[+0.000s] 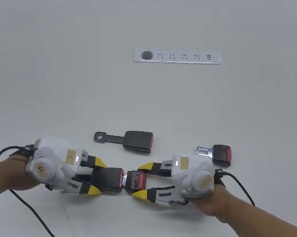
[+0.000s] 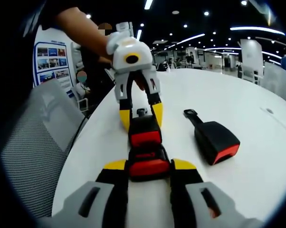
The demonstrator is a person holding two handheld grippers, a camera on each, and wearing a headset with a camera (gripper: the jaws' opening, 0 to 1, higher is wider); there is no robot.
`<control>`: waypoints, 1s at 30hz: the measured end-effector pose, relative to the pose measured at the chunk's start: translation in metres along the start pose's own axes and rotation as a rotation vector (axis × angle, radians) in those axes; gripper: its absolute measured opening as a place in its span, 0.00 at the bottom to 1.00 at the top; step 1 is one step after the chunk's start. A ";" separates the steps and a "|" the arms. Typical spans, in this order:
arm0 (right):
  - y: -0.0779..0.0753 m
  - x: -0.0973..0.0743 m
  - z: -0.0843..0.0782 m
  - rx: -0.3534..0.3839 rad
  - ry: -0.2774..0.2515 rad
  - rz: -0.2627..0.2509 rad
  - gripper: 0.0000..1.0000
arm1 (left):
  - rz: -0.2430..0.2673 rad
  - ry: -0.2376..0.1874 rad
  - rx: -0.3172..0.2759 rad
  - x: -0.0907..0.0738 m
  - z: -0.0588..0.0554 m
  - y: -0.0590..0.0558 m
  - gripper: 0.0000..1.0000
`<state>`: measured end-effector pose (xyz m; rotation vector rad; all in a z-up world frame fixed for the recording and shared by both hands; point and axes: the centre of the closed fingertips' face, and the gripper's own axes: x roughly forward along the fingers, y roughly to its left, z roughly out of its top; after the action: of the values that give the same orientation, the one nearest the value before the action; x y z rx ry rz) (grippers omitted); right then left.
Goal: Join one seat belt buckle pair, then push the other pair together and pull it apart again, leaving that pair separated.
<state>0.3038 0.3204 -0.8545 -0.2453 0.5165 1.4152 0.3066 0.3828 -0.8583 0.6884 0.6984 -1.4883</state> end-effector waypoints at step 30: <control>-0.005 -0.012 0.033 0.075 -0.040 -0.092 0.66 | -0.008 0.034 -0.169 -0.004 0.012 -0.008 0.72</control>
<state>0.3139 0.3241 -0.8205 -0.1784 0.5179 1.3059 0.2989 0.3765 -0.8474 0.5832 0.8433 -1.4093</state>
